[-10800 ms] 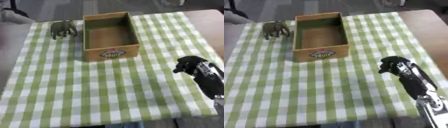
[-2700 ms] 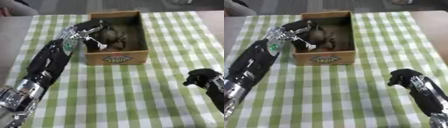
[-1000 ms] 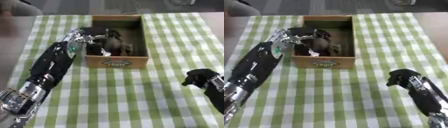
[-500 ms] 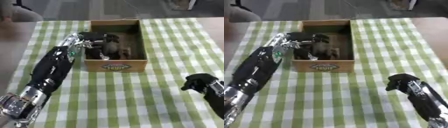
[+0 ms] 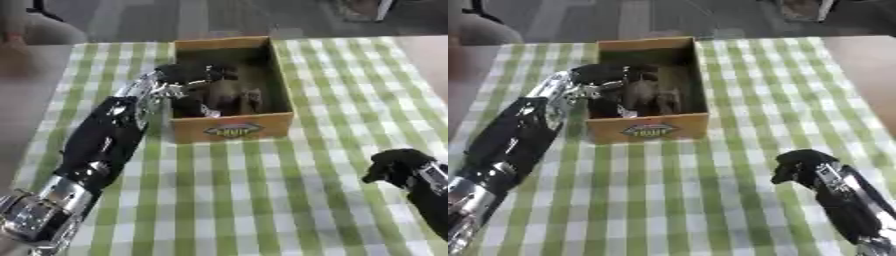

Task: Pick up objects on the table and place them in the box.

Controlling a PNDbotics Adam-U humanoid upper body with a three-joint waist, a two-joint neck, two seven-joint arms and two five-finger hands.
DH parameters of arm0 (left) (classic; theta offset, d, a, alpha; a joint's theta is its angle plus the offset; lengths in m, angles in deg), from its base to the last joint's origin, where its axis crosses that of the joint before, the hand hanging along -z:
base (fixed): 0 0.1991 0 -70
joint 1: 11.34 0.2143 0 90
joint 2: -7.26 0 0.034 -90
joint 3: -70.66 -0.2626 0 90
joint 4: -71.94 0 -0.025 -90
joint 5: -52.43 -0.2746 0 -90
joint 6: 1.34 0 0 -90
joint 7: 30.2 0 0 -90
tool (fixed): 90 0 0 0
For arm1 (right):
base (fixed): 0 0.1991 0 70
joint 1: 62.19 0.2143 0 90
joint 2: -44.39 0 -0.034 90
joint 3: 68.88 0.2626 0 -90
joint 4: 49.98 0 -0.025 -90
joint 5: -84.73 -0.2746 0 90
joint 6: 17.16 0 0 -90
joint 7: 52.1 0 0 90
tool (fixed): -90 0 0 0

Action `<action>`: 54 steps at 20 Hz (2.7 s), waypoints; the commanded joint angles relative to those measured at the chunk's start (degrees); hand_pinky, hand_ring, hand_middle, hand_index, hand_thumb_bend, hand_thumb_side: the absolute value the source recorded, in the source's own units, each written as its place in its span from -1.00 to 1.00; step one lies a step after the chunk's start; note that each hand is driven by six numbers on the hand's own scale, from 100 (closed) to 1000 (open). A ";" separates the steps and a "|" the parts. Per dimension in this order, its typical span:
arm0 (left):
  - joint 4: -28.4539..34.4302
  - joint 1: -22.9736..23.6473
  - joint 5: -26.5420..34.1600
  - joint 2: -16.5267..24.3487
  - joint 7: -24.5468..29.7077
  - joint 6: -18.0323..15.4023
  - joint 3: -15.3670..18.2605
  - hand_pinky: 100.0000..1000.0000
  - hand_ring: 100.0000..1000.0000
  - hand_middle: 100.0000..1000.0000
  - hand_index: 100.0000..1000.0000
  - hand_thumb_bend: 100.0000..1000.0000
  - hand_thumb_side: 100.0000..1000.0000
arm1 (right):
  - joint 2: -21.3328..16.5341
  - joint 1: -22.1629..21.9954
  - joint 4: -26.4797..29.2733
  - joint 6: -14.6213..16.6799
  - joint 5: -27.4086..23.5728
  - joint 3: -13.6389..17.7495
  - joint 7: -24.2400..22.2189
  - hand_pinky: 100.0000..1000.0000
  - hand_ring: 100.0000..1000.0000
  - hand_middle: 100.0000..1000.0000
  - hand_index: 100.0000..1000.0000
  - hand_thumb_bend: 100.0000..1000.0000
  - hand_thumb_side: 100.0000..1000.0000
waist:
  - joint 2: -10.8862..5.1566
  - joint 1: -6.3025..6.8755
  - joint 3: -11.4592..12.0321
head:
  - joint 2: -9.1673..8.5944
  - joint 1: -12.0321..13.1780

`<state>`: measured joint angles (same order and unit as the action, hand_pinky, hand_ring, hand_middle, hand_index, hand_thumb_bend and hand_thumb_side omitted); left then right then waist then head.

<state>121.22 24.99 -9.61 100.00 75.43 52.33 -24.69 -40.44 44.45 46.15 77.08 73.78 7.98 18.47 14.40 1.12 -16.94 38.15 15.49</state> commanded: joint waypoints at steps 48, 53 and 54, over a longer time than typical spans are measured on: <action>15.83 5.34 11.37 4.05 -4.60 -4.44 7.26 0.62 0.86 0.86 0.61 -1.00 -0.37 | -0.43 -0.15 -0.22 -0.11 0.35 0.97 0.11 0.19 0.06 -0.01 0.34 -1.00 0.70 | -1.79 -0.71 4.39 | 2.08 -1.98; 22.19 10.36 15.75 3.73 -8.98 -1.57 8.61 0.46 0.64 0.59 0.17 -1.00 -0.22 | -0.48 -0.23 -0.23 -0.11 0.32 1.25 0.39 0.18 0.06 -0.01 0.34 -1.00 0.70 | -1.79 -0.90 5.87 | 2.22 -2.40; 23.48 11.61 16.64 3.62 -9.87 -0.72 8.74 0.43 0.60 0.54 0.08 -1.00 -0.21 | -0.47 -0.23 -0.24 -0.11 0.31 1.30 0.43 0.17 0.06 -0.01 0.34 -1.00 0.70 | -1.77 -0.93 6.20 | 2.19 -2.50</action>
<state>142.19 37.21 5.72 102.86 66.80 50.85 -16.83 -40.41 43.87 45.42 77.05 73.99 8.74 18.58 13.76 0.24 -10.62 40.19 13.24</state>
